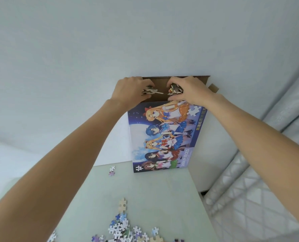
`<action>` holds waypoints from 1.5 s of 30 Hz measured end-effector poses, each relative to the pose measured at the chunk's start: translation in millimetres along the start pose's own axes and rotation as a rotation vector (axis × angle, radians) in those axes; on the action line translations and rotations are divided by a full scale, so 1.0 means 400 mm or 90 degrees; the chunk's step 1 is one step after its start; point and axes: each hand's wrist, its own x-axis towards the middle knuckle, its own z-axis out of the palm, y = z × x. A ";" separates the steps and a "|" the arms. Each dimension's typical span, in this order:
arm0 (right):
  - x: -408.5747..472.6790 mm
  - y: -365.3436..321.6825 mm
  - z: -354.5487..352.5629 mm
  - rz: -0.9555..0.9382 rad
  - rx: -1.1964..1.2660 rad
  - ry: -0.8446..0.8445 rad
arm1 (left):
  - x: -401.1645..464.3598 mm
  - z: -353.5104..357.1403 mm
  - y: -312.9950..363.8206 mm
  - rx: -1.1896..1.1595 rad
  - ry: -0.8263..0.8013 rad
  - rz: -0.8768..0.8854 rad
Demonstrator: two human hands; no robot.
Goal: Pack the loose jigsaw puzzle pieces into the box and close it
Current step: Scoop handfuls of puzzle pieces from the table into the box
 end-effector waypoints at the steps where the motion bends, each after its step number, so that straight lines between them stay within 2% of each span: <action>1: 0.000 -0.002 0.003 -0.002 0.003 0.003 | 0.000 0.005 0.005 0.027 -0.006 0.001; 4: 0.004 -0.012 0.011 -0.020 0.008 0.010 | 0.000 0.026 0.019 0.078 -0.003 0.001; 15: 0.006 -0.011 0.020 -0.002 0.079 0.004 | 0.001 0.031 0.015 0.021 0.001 -0.042; 24: -0.022 -0.049 0.038 -0.003 0.074 0.069 | -0.006 0.026 0.004 -0.071 0.041 -0.050; 26: -0.043 -0.080 0.039 -0.036 0.034 0.132 | -0.034 0.022 0.011 -0.096 0.072 -0.034; 28: -0.085 -0.124 0.047 -0.101 -0.030 0.245 | -0.094 0.010 0.023 -0.145 0.182 -0.016; 30: -0.156 -0.180 0.083 -0.142 -0.035 0.331 | -0.194 -0.002 0.040 -0.198 0.263 -0.054; 31: -0.203 -0.211 0.116 -0.141 -0.013 0.346 | -0.256 -0.002 0.051 -0.230 0.267 -0.088; 34: -0.371 -0.299 0.250 -0.042 0.083 0.262 | -0.459 0.018 0.084 -0.339 0.156 -0.237; 37: -0.560 -0.375 0.373 0.093 0.170 0.067 | -0.675 0.068 0.107 -0.387 0.006 -0.359; 40: -0.769 -0.431 0.457 0.207 0.210 -0.148 | -0.878 0.094 0.140 -0.381 -0.153 -0.411; 42: -0.909 -0.461 0.502 0.273 0.232 -0.203 | -0.996 0.098 0.166 -0.363 -0.256 -0.430; 45: -1.092 -0.483 0.553 0.370 0.135 -0.257 | -1.162 0.114 0.205 -0.319 -0.350 -0.434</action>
